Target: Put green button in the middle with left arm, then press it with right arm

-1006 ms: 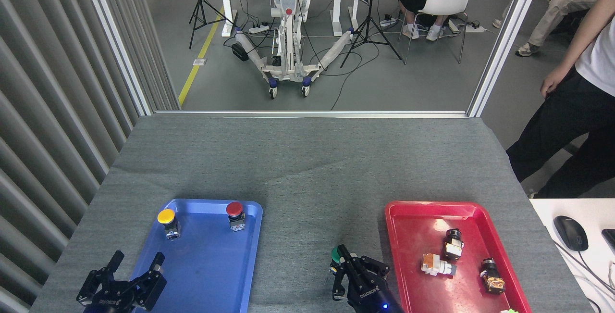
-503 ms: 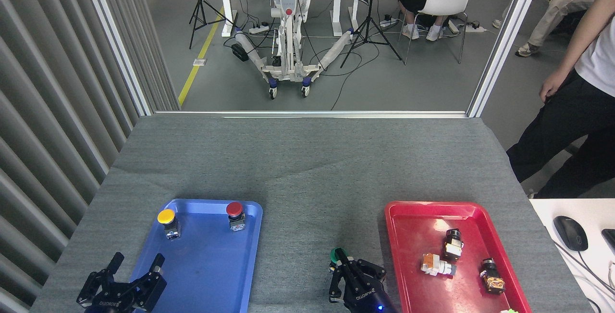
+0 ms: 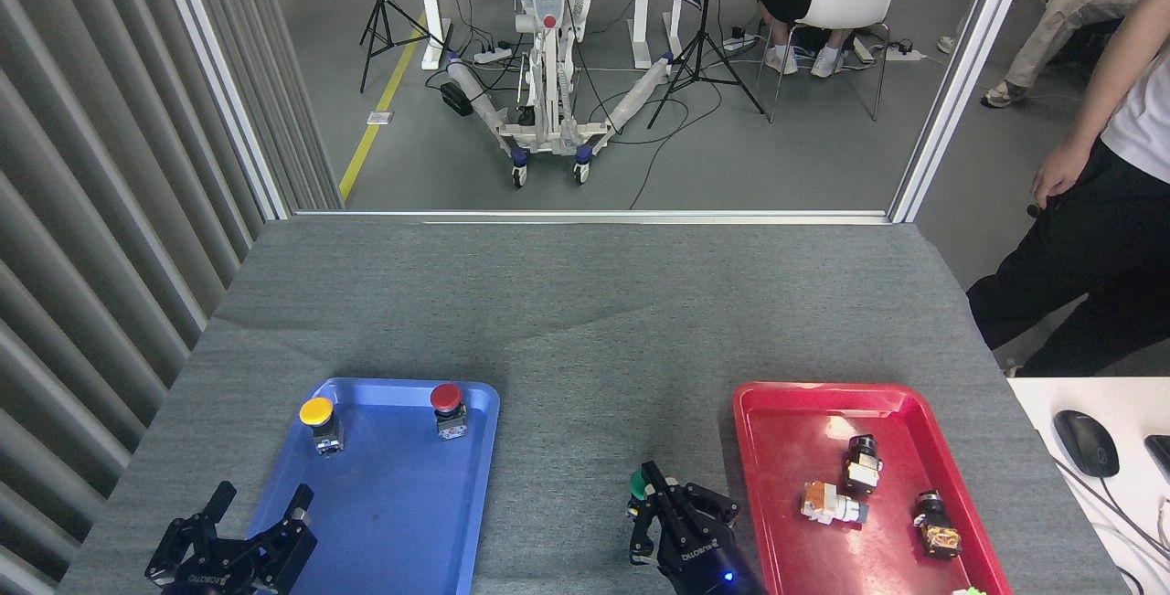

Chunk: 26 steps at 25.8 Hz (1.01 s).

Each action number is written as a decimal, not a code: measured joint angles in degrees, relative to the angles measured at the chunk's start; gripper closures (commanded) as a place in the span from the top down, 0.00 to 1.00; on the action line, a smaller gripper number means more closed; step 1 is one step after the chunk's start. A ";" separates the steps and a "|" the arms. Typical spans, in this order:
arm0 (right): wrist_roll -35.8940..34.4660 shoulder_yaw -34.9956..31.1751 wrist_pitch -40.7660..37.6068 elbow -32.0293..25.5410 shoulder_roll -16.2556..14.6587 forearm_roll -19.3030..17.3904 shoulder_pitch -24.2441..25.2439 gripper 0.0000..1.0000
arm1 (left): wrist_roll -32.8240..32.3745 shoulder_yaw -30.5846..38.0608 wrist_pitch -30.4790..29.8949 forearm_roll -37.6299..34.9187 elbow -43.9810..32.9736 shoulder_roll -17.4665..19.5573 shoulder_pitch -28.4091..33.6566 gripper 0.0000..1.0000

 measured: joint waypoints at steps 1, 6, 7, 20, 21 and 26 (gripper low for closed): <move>-0.99 -0.40 0.00 -0.45 -0.10 -0.06 -0.05 0.35 | 0.00 0.01 -0.01 0.02 -0.08 0.00 0.00 0.99; -4.51 -3.17 0.09 -2.58 -0.64 -0.29 0.19 1.00 | 0.00 0.00 -0.01 0.06 -0.30 -0.03 0.00 0.99; -5.24 -3.96 0.09 -3.00 -0.86 -0.40 0.25 1.00 | 0.00 0.00 -0.01 0.06 -0.37 -0.03 -0.01 0.99; -6.96 -13.41 0.10 -4.97 -3.39 -7.91 2.70 1.00 | 0.17 -0.02 0.02 -0.30 -1.05 0.23 1.31 0.99; -6.76 -13.61 0.10 -5.01 -3.54 -8.01 2.89 1.00 | 0.17 -0.01 0.02 -0.48 -1.39 0.39 1.54 0.99; -6.40 -13.87 1.22 -5.95 -4.14 -8.18 3.79 1.00 | 0.24 -0.02 0.06 -1.69 -3.94 0.81 2.72 0.99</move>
